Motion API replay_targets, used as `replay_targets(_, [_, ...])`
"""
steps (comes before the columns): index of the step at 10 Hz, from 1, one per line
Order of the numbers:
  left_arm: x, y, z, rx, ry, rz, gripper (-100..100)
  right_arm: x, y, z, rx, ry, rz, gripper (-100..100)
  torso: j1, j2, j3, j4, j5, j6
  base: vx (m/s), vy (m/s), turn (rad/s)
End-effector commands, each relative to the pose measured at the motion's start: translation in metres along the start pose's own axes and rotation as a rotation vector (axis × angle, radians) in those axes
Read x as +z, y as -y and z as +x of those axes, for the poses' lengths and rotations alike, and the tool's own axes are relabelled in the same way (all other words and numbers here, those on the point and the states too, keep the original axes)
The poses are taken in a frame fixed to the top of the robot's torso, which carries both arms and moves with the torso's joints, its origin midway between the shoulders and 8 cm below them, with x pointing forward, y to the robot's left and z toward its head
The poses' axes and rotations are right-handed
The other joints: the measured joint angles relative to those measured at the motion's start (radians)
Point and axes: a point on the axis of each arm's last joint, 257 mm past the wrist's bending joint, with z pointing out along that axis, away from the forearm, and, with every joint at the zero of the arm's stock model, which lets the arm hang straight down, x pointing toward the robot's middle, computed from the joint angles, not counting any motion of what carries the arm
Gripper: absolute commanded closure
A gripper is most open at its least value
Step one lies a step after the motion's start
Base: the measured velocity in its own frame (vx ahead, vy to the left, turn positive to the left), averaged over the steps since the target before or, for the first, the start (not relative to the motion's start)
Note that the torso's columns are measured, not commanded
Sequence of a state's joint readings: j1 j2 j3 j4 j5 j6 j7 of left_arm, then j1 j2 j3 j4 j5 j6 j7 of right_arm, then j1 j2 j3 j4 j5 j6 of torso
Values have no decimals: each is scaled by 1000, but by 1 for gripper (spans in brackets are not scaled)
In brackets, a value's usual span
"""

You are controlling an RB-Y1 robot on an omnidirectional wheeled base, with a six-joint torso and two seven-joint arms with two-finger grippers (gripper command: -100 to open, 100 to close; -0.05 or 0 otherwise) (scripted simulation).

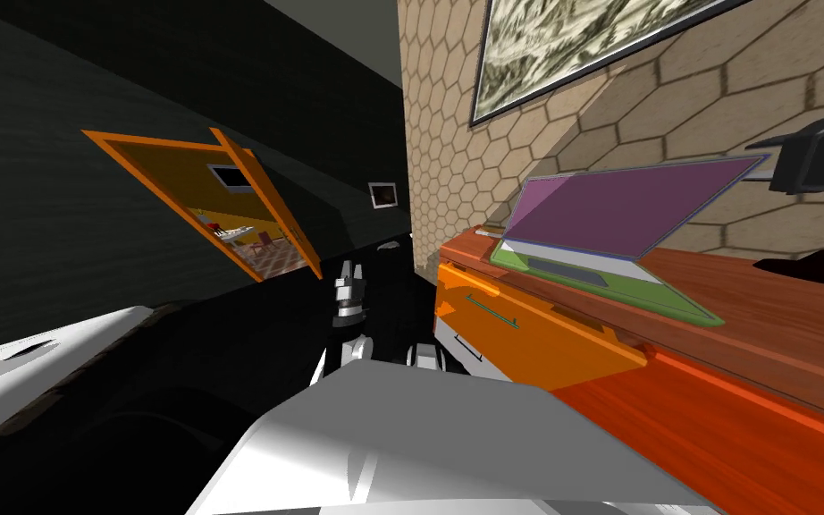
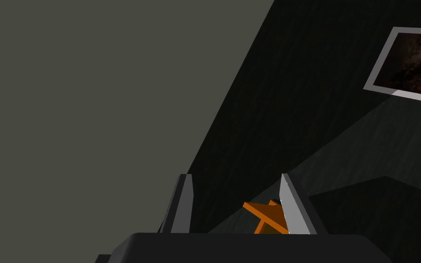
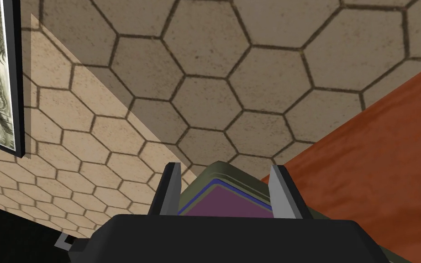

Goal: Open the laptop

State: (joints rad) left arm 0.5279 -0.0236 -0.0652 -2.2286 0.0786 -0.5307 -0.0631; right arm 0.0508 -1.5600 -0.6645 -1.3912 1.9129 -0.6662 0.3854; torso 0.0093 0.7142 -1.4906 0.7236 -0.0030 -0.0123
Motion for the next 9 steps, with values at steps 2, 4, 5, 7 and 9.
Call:
replay_targets(2, [0,0,0,0,0,0,0,0,0,-23,82,75,8,100,1,3,2,-1,0,-3,16,14,-17])
replay_targets(4, [0,0,0,0,0,0,0,1,1,-7,59,18,45,100,-4,6,3,1,-1,-1,9,37,-62])
replay_targets(5, [0,0,0,0,0,0,0,1,2,-6,59,15,50,100,-8,9,6,4,-2,6,13,66,-108])
replay_targets(7, [0,0,0,0,0,0,0,2,-5,4,29,-31,71,100,-13,15,10,7,-3,9,19,93,-77])
replay_targets(9, [0,0,0,0,0,0,0,3,-12,14,-4,-76,92,100,-13,16,11,7,-4,10,30,97,-83])
